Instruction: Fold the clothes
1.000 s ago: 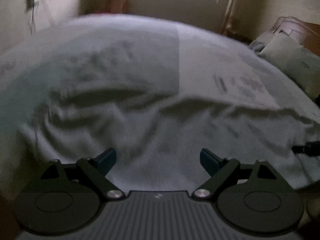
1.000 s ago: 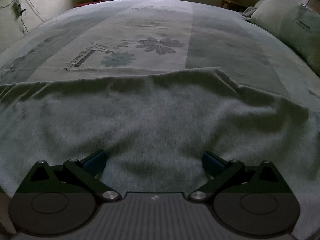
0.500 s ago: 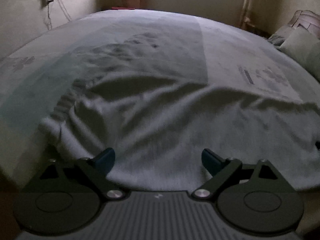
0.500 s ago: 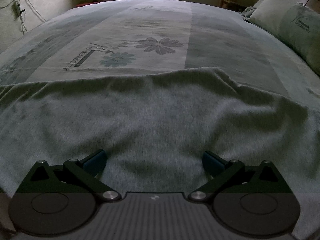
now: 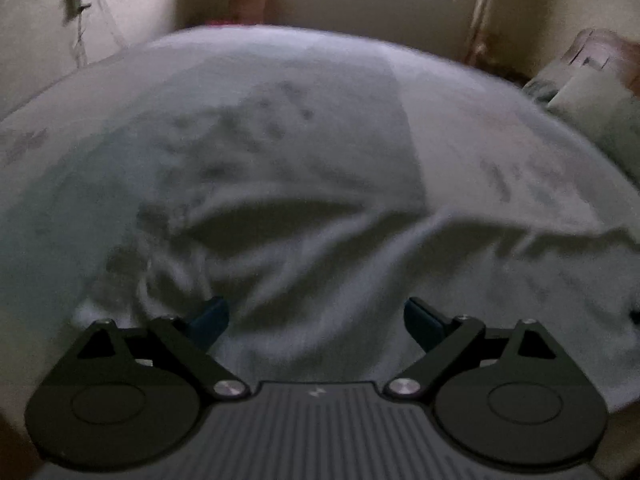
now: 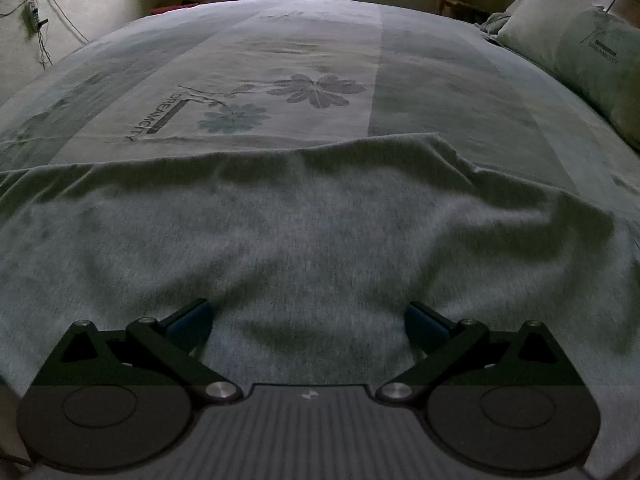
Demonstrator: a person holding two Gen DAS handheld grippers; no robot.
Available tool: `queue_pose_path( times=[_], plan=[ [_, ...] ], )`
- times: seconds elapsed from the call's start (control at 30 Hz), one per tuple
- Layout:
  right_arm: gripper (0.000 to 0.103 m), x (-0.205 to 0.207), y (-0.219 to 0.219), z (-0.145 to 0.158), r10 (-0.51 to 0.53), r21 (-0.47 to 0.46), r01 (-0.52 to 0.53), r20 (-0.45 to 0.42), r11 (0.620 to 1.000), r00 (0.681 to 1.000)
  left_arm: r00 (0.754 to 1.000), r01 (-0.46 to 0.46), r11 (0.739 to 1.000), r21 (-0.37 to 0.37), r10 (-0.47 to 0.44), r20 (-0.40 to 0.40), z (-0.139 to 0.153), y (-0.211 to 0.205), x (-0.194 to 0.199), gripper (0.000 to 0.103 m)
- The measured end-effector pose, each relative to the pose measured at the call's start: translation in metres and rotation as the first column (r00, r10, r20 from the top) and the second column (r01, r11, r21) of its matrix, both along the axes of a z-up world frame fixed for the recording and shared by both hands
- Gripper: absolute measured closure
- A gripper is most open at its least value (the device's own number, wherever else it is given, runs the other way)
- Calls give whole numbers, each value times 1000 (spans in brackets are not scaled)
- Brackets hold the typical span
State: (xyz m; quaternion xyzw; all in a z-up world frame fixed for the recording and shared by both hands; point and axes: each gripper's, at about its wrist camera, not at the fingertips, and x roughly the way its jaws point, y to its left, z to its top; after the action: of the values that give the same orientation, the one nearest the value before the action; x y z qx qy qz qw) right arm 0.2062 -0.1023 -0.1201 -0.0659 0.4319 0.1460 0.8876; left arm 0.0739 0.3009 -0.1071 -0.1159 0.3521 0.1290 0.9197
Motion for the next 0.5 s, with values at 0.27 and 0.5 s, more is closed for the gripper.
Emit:
queue_pose_path(
  times=[0.27,0.5],
  plan=[
    [0,-1,1,1,-2,0,2,0,1000,1000,996,-32,992,-123,42,78,-14,44,41,10],
    [0,-1,1,1,-3,2,3,6,1000,1000,998,-8,999,-46,11,66,3,24,20,9]
  ],
)
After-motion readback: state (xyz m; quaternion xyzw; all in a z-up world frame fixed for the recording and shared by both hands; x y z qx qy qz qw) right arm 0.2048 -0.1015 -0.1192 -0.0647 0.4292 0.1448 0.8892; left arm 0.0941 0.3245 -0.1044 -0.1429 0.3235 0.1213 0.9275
